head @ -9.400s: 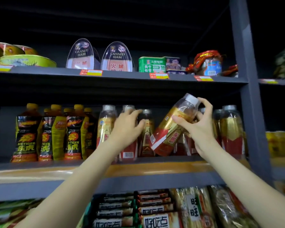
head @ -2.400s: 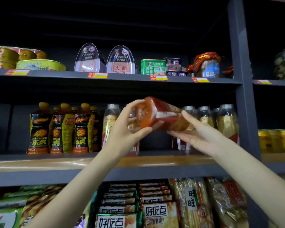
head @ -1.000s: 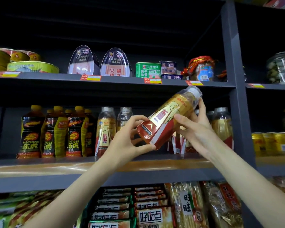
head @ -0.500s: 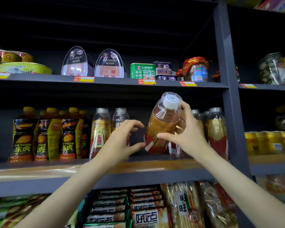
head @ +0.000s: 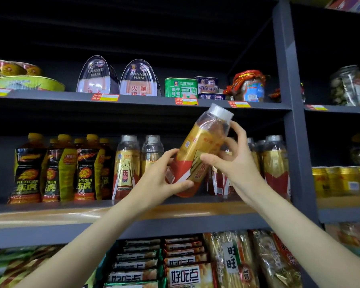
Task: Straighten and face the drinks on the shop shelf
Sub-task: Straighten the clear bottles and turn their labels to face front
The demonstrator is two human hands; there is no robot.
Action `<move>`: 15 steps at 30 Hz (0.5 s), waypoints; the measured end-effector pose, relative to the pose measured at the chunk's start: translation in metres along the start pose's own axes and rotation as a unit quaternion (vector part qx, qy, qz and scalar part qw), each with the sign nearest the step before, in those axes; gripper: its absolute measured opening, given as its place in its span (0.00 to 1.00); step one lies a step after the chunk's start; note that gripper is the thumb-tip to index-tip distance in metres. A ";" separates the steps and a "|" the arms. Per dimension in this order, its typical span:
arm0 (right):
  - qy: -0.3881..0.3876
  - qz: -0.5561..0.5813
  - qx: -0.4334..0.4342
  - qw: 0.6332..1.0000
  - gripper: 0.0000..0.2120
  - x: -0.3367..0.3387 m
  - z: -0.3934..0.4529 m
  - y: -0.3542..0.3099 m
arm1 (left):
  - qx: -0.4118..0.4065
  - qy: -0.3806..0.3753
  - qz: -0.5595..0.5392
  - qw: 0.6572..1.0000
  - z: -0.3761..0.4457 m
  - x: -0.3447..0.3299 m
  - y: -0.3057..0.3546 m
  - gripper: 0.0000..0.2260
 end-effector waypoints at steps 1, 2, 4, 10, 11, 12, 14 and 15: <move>0.012 0.042 -0.013 0.999 0.38 -0.001 0.001 0.006 | 0.007 0.037 0.040 0.999 -0.001 0.005 0.000 0.33; 0.020 0.084 -0.032 0.996 0.36 -0.004 0.002 0.014 | 0.012 0.070 0.094 0.993 -0.002 0.009 0.002 0.34; 0.047 0.103 -0.060 0.992 0.35 -0.007 0.004 0.028 | 0.020 0.098 0.176 0.979 -0.003 0.010 0.005 0.35; 0.030 -0.123 -0.066 0.990 0.41 0.000 0.023 0.021 | 0.023 -0.025 0.210 0.977 0.005 0.007 -0.016 0.27; 0.014 -0.156 -0.082 0.984 0.43 -0.002 0.027 0.025 | 0.031 -0.027 0.229 0.973 0.005 0.011 -0.021 0.25; 0.005 -0.180 -0.099 0.979 0.45 -0.002 0.031 0.032 | 0.040 -0.024 0.237 0.970 0.004 0.016 -0.025 0.24; 0.005 -0.221 -0.130 0.967 0.47 0.001 0.038 0.047 | 0.051 -0.017 0.244 0.968 0.004 0.023 -0.030 0.22; 0.004 -0.241 -0.143 0.960 0.48 0.002 0.042 0.055 | 0.055 -0.017 0.250 0.966 0.005 0.025 -0.032 0.22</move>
Point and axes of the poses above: each hand's wrist, its own z-axis towards the middle knuckle, its own x-axis out of the back of the hand, y = z × x, the point moved 10 cm from there along z, towards the middle knuckle, and after that the axes turned 12 degrees about -y, right-handed, at the moved point
